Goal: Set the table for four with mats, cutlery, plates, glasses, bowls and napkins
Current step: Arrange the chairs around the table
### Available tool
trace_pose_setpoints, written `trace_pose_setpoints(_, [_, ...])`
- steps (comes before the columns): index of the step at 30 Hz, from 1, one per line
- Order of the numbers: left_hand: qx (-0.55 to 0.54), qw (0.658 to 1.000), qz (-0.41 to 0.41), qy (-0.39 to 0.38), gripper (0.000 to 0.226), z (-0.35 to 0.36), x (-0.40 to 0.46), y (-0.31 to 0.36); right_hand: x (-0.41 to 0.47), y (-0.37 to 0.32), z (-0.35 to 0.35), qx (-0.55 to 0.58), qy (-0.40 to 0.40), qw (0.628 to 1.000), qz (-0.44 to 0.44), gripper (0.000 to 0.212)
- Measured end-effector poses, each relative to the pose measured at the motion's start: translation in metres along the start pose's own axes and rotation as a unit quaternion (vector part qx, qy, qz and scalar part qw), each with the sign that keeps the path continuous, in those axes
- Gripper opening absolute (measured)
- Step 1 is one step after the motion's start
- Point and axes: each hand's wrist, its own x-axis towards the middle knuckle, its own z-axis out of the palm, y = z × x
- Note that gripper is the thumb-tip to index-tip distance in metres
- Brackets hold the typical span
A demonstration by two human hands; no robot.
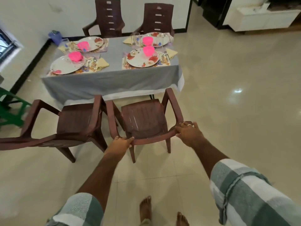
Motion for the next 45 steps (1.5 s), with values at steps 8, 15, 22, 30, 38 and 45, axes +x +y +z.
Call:
trace_pose_setpoints(8, [0.049,0.998,0.043,-0.016,0.069,-0.019,0.015,-0.047,0.03,-0.013,0.014,0.019,0.008,0.999,-0.036,0.052])
trace_pose_setpoints(15, [0.047,0.995,0.092,-0.01,0.049,-0.027,0.058,-0.096,0.011,-0.045,0.036,0.082,0.063,0.995,0.006,0.04])
trace_pose_setpoints(22, [0.064,0.996,0.066,0.0,0.049,-0.029,0.089,-0.101,0.04,-0.049,0.032,0.083,0.107,0.99,0.036,0.032])
trace_pose_setpoints(30, [0.088,0.994,0.049,0.033,0.048,-0.034,0.092,-0.091,0.067,-0.016,0.014,0.047,0.038,0.998,-0.008,0.038])
trace_pose_setpoints(38, [0.171,0.982,0.061,0.044,0.054,-0.033,0.077,-0.067,0.057,-0.003,0.012,0.034,0.031,0.999,-0.009,0.041])
trace_pose_setpoints(45, [0.19,0.98,0.055,0.033,0.058,-0.015,0.058,-0.036,0.035,-0.005,0.032,0.06,0.122,0.991,0.01,0.057])
